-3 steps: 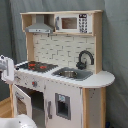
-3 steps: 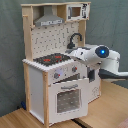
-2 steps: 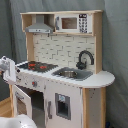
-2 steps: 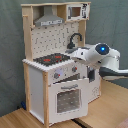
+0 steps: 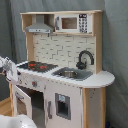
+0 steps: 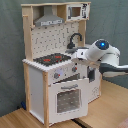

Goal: Play with the kitchen

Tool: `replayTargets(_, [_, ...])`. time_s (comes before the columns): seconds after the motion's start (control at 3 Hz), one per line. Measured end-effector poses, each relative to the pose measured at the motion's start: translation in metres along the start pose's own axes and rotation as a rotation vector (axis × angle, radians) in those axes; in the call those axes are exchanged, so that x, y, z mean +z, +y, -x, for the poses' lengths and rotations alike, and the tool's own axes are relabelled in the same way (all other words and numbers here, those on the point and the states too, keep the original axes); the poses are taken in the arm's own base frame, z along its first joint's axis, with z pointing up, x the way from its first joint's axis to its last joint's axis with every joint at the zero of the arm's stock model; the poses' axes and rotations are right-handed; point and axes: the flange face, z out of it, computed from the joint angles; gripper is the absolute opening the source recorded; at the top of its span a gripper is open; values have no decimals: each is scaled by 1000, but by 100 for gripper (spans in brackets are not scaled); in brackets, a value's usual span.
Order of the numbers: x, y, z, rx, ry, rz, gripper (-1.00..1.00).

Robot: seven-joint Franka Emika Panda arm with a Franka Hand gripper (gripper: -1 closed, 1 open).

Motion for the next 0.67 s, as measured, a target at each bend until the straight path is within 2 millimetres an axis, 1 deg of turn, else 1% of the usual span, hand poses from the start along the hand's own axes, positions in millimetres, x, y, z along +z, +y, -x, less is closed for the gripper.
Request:
replayTargets(0.33, [7, 5, 8, -56, 37, -73, 100])
replayTargets(0.67, [20, 7, 17, -108, 72, -144, 100])
